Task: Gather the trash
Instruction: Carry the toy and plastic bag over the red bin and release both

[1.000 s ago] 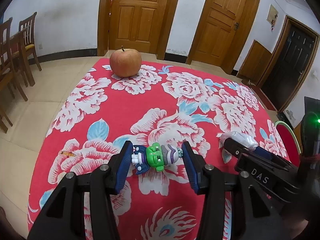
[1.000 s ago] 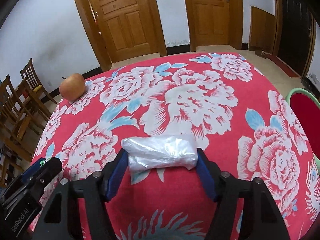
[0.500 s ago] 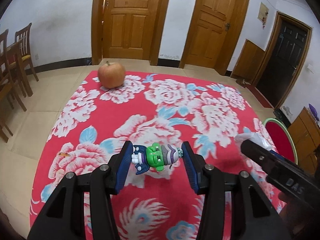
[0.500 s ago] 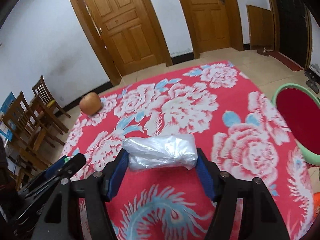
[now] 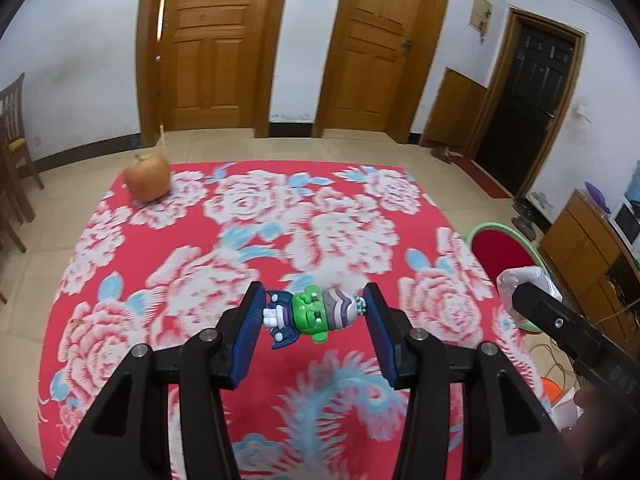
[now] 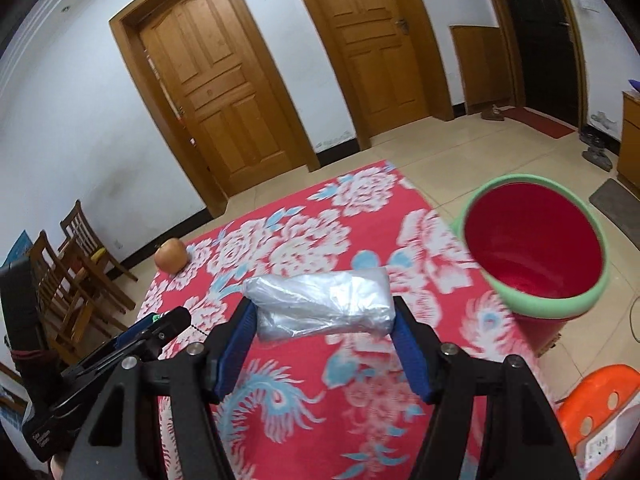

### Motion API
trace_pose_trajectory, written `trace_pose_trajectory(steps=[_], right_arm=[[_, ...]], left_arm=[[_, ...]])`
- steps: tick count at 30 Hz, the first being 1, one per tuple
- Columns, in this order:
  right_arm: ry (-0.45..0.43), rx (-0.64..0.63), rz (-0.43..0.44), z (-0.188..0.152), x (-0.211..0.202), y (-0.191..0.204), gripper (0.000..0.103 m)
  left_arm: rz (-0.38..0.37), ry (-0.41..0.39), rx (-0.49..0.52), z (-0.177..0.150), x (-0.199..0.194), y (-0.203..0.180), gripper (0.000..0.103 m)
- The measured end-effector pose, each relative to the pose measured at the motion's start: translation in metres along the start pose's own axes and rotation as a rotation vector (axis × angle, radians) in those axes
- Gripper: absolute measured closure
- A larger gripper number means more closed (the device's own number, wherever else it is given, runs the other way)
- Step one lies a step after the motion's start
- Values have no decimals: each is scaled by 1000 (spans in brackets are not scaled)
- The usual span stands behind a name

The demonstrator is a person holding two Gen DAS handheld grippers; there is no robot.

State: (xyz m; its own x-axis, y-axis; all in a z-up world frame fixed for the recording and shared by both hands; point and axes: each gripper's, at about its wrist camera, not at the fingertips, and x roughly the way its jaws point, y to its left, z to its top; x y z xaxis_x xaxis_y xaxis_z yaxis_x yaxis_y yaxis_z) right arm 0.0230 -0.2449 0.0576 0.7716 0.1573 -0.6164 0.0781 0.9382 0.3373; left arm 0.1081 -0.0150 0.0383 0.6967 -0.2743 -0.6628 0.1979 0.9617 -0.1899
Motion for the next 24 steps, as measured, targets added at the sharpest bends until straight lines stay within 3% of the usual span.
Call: trace_pose_trajectory(steps=[15, 24], right_arm=[[-93, 153, -69, 15, -41, -91, 34], [-111, 267, -135, 22, -43, -147, 34]], left_arm=[[-145, 44, 93, 17, 20, -81, 53], [-202, 59, 168, 28, 43, -131, 53]])
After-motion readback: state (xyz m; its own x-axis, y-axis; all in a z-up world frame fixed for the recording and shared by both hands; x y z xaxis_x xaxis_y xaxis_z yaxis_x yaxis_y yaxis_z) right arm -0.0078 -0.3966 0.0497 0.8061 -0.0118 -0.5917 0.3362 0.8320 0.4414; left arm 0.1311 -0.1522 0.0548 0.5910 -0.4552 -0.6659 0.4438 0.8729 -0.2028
